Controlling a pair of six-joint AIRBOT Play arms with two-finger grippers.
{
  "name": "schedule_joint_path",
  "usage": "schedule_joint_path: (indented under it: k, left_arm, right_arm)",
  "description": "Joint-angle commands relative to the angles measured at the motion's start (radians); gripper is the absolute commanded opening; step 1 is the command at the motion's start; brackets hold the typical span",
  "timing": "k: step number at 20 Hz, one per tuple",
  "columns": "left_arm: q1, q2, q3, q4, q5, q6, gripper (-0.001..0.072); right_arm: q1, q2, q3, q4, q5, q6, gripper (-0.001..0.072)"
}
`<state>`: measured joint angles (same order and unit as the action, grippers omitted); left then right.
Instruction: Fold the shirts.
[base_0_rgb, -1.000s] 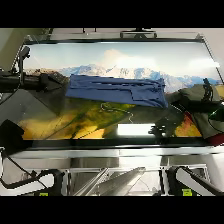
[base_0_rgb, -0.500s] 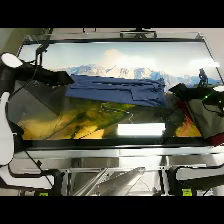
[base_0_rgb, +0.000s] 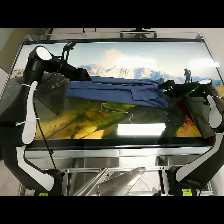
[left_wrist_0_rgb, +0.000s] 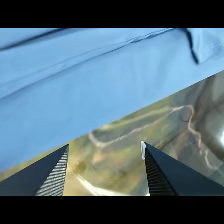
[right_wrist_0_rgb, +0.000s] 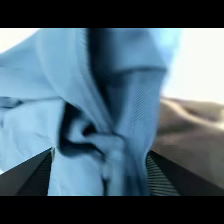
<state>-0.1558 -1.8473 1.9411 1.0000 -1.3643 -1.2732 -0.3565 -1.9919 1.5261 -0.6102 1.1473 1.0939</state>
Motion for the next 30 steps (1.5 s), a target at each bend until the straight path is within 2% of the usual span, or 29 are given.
schedule_joint_path:
  k: [1,2,3,4,6,7,8,9,10,13,17,21,24,27,30]
  left_arm:
    - [-0.051,-0.054,0.048,0.003,0.084,-0.004,0.0487]
    - [-0.060,-0.070,0.047,0.003,0.125,-0.004,0.0487]
    - [-0.067,-0.093,0.048,0.003,0.164,-0.004,0.0487]
    - [-0.070,-0.117,0.048,0.003,0.190,-0.004,0.0484]
    - [-0.085,-0.175,0.048,0.002,0.209,-0.004,0.0272]
    - [-0.093,-0.200,0.048,-0.003,0.212,-0.004,0.0264]
    - [-0.105,-0.223,0.048,-0.005,0.229,-0.004,0.0200]
    - [-0.120,-0.247,0.048,-0.006,0.259,-0.004,0.0027]
    - [-0.140,-0.270,0.048,-0.006,0.294,-0.005,-0.0003]
    - [-0.199,-0.330,0.048,-0.008,0.368,-0.021,0.0013]
    - [-0.257,-0.398,0.127,-0.013,0.346,-0.076,0.0013]
    - [-0.289,-0.401,0.087,-0.178,0.383,-0.079,0.0013]
    - [-0.249,-0.383,0.129,-0.352,0.236,-0.077,0.0013]
    - [-0.126,-0.230,0.145,-0.567,0.043,0.002,0.0012]
    - [0.034,-0.035,0.141,-0.719,-0.087,0.020,0.0013]
  right_arm:
    - [0.043,-0.038,0.029,-0.022,-0.003,-0.023,0.0320]
    - [0.048,-0.038,0.033,-0.022,-0.003,-0.029,0.0221]
    - [0.050,-0.038,0.038,-0.021,0.003,-0.028,0.0017]
    - [0.050,-0.037,0.046,-0.021,0.018,-0.028,0.0012]
    - [0.048,-0.020,0.055,-0.020,0.054,-0.027,0.0011]
    - [0.048,0.003,0.056,-0.018,0.079,-0.027,0.0011]
    - [0.049,0.033,0.056,-0.013,0.104,-0.027,0.0011]
    - [0.049,0.066,0.056,-0.014,0.122,-0.027,0.0011]
    - [0.051,0.103,0.056,-0.014,0.137,-0.027,0.0011]
    - [0.054,0.217,0.057,-0.013,0.167,-0.027,0.0011]
    - [0.058,0.339,0.066,0.045,0.180,-0.023,0.0011]
    - [0.080,0.370,0.127,0.057,0.196,0.015,0.0012]
    - [0.141,0.370,0.132,0.076,0.176,0.031,0.0012]
    - [0.297,0.353,0.132,0.077,0.034,0.059,0.0013]
    - [0.540,0.284,0.132,0.158,-0.292,0.058,0.0013]
